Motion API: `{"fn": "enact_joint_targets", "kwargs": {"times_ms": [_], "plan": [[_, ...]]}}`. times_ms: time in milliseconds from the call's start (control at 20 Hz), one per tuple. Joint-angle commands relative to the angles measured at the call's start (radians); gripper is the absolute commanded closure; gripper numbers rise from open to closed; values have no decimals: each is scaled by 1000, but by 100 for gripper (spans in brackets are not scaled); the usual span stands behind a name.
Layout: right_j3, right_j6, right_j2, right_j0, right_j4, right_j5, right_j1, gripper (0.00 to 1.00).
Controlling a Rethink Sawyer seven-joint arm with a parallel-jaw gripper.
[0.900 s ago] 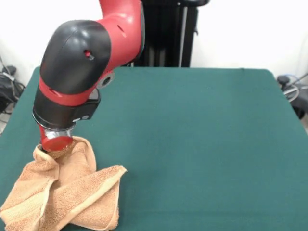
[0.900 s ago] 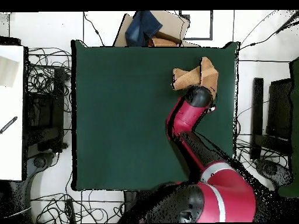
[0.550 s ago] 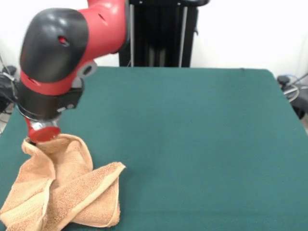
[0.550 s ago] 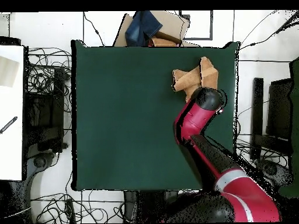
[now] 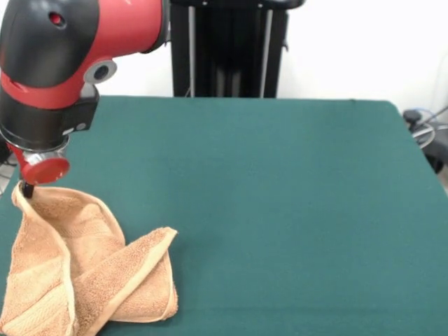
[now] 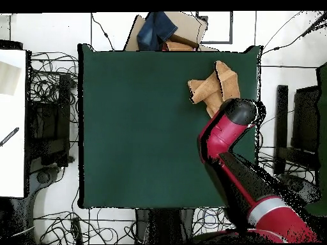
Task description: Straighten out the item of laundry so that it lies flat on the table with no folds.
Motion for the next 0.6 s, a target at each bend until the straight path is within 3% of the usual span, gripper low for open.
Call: {"fn": "enact_joint_targets", "kwargs": {"times_ms": [50, 300, 600], "plan": [[75, -139, 144, 0, 120, 1, -28, 100], [72, -39, 129, 23, 111, -8, -29, 100], [61, -51, 171, 29, 172, -59, -35, 100]]}}
